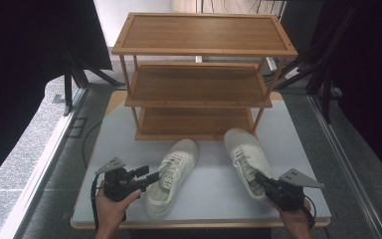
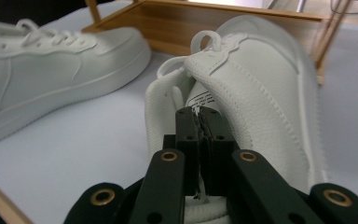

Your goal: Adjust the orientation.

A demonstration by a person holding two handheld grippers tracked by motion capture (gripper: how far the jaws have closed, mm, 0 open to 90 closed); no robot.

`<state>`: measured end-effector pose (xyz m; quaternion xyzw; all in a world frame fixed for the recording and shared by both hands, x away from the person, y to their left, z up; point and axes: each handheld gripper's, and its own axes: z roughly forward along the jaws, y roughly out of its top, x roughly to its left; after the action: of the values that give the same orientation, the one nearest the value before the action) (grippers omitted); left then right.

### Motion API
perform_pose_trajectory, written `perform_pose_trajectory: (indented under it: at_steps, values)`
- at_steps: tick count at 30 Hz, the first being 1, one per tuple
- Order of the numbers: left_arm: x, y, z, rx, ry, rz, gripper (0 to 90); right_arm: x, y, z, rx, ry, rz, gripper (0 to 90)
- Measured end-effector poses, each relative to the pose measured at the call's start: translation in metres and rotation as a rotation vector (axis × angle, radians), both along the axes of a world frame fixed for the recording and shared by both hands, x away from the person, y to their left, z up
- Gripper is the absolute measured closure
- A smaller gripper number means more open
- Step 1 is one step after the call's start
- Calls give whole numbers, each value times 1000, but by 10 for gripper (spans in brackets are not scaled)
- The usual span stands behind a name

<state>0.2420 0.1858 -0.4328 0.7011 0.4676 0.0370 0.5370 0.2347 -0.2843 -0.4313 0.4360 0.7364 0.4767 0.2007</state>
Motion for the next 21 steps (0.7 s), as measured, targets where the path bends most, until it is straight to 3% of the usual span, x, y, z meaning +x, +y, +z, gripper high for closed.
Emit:
perform_pose_trajectory:
  at_steps: [2, 4, 7, 10, 12, 16, 19, 21]
  values:
    - [0, 0, 0, 2, 1, -1, 423, 2, -10, -1, -8, -7, -56, 828]
    - [0, 0, -1, 3, 3, -2, 423, 3, -15, -1, 2, -4, -70, 823]
    - [0, -1, -1, 2, 4, -3, 423, 8, -34, -7, 47, 32, -134, 789]
    - [0, -1, -1, 2, 5, -3, 423, 10, -41, -12, 40, 48, -173, 782]
    - [0, -1, -1, 2, 4, -3, 424, 11, -49, -13, 112, 69, -155, 776]
    - [0, 0, -1, 0, 4, 1, 424, 6, -40, -6, 78, 39, -140, 757]
    - [0, -1, -2, 0, 9, 3, 424, -5, -19, 8, 36, -19, -64, 766]
    - [0, -1, -3, -1, 12, 1, 424, -6, -15, 10, 28, -26, -48, 769]
